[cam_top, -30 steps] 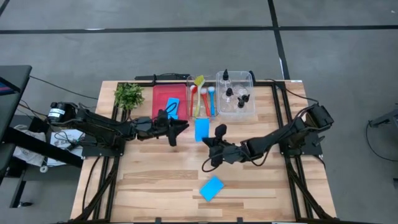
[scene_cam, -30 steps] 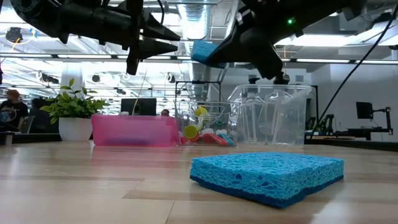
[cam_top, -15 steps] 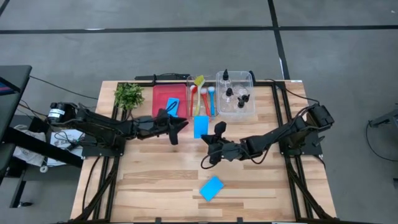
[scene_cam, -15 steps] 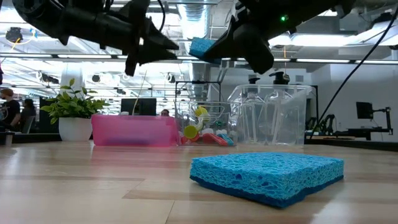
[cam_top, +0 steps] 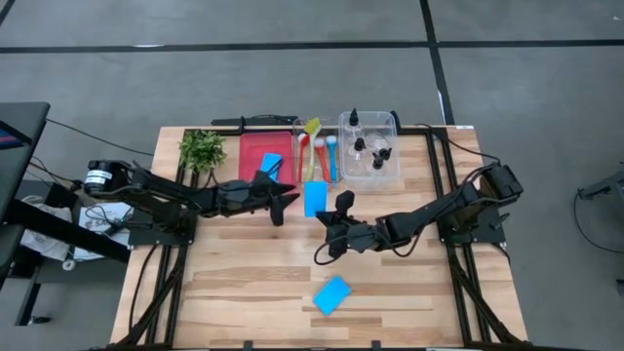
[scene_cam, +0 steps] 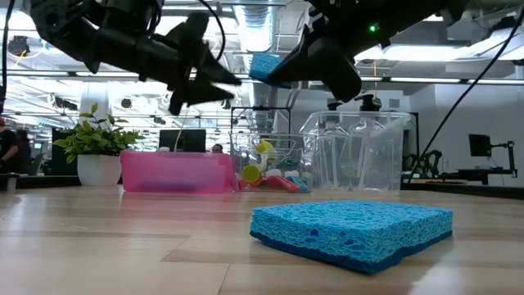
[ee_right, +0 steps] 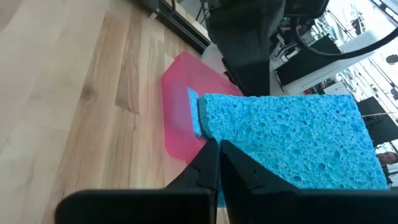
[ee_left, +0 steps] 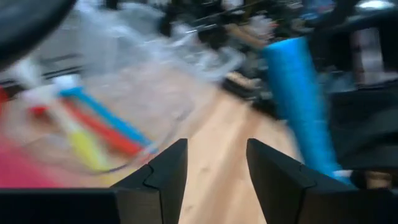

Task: Pick & Place Kitchen Sink Supplies
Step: Put the top blue sponge into the red bin

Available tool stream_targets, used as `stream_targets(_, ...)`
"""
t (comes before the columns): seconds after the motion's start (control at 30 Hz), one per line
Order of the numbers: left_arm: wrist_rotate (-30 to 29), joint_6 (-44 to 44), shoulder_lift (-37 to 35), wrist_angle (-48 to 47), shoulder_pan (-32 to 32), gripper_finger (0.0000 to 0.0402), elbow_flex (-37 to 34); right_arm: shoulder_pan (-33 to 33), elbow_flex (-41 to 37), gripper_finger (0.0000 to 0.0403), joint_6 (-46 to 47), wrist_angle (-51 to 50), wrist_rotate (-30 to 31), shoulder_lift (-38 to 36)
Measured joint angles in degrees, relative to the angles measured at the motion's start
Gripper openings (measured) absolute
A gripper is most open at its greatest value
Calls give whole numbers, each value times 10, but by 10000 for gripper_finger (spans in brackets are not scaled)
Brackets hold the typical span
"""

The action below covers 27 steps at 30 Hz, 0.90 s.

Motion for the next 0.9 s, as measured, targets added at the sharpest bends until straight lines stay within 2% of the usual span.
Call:
stream_targets(0.13, 56, 10, -2, 39, -1, 167, 0, 0, 0, 0, 0, -1, 1, 0)
stream_targets(0.47, 55, 36, -39, 47, -6, 167, 1, 0, 0, 0, 0, -17, 4, 0)
stream_targets(0.9, 63, 30, -40, 45, -6, 167, 1, 0, 0, 0, 0, -15, 4, 0)
